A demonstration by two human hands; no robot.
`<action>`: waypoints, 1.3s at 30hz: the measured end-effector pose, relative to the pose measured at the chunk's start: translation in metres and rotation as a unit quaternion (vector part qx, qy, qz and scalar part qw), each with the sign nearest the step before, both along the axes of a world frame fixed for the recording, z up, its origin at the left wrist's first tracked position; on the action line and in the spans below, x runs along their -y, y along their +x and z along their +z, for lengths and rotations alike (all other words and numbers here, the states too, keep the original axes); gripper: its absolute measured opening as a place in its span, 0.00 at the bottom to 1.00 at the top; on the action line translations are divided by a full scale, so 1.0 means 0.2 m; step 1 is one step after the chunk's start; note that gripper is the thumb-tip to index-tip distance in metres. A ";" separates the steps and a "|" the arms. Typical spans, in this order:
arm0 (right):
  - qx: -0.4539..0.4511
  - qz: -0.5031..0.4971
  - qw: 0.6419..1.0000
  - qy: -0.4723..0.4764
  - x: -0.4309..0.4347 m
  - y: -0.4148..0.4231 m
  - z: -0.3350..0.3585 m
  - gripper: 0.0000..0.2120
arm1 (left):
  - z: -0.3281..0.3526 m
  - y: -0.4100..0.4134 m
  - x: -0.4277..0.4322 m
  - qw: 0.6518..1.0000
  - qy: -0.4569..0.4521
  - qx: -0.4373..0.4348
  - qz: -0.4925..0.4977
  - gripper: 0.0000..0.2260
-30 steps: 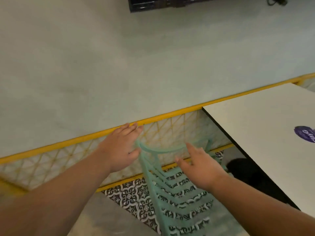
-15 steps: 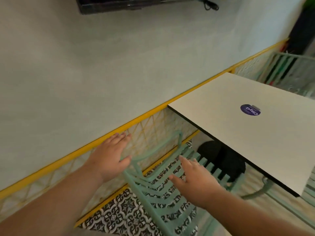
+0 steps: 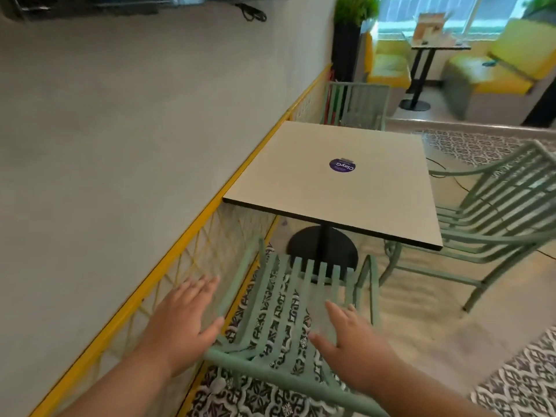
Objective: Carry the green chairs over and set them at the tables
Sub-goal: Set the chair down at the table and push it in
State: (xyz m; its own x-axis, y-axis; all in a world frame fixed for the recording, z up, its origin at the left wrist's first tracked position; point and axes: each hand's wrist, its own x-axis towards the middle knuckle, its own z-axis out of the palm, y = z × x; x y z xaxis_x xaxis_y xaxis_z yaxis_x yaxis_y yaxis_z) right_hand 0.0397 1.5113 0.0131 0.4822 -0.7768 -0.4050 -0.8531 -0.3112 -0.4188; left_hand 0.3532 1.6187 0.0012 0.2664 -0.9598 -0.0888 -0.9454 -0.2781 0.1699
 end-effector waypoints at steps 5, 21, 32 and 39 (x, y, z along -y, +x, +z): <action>-0.020 -0.036 0.998 0.039 -0.21 0.03 -0.12 0.43 | -0.09 0.01 -0.06 0.998 0.054 -0.025 -0.026 0.36; -0.127 -0.026 0.991 0.019 -0.27 -0.12 -0.64 0.43 | -0.56 -0.03 -0.01 0.975 0.212 -0.008 -0.061 0.42; -0.097 -0.039 0.993 -0.058 -0.17 -0.14 -0.64 0.29 | -0.55 -0.03 0.11 0.988 0.131 0.002 -0.080 0.32; -0.088 -0.037 0.994 -0.058 -0.07 -0.13 -0.63 0.30 | -0.58 0.01 0.21 0.988 0.126 0.015 -0.094 0.30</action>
State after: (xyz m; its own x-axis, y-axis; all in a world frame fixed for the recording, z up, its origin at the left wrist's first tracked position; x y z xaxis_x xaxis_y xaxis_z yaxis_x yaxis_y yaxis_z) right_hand 0.0146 1.5250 -0.1131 0.3516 -0.8539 -0.3838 -0.9323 -0.2820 -0.2265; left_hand 0.3542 1.5775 -0.1144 0.0925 -0.9411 -0.3253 -0.9877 -0.1281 0.0897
